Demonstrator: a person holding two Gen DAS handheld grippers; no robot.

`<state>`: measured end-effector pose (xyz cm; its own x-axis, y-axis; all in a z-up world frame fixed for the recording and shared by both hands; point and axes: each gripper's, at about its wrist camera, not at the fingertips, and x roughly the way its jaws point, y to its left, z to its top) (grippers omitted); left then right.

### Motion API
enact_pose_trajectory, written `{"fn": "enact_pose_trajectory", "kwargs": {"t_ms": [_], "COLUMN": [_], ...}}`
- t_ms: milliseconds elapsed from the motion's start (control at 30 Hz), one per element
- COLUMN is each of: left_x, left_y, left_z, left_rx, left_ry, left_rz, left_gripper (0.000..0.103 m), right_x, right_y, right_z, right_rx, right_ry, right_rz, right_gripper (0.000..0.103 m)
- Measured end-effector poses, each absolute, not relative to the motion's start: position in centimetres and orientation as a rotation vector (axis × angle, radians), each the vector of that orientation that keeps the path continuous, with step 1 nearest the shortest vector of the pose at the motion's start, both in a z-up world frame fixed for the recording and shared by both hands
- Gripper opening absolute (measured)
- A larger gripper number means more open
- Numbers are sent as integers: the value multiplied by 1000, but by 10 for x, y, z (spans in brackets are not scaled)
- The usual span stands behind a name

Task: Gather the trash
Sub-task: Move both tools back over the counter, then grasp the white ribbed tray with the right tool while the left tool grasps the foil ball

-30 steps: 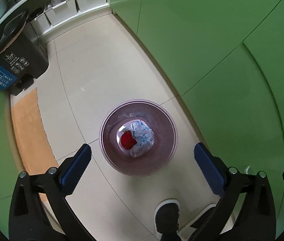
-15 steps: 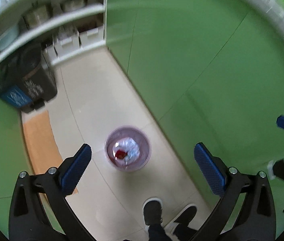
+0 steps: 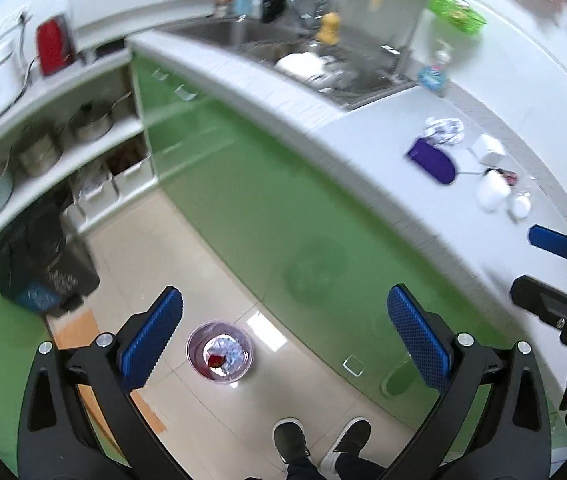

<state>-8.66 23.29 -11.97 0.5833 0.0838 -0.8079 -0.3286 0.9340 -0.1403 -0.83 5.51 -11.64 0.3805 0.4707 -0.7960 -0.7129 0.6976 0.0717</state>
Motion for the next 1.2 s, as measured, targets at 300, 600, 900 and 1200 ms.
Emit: {"fn": "enact_pose_trajectory", "kwargs": {"t_ms": [300,600,900,1200], "left_x": [-29,28,86,148], "left_y": [179,139,112,101], "left_z": [-68,-58,-62,-75], "left_rx": [-175,-157,-166,-165], "left_ry": [859,880,916,963], "left_rz": [86,-19,-18,19], "left_gripper": [100,100,100,100], "right_x": [31,85,141,219], "right_y": [-47,-120,-141,-115], "right_z": [-81,-72,-69,-90], "right_rx": [-190,-101,-99,-186], "right_ry": [895,920,920,966], "right_rz": [499,309,298,404], "right_gripper": [97,97,97,97]}}
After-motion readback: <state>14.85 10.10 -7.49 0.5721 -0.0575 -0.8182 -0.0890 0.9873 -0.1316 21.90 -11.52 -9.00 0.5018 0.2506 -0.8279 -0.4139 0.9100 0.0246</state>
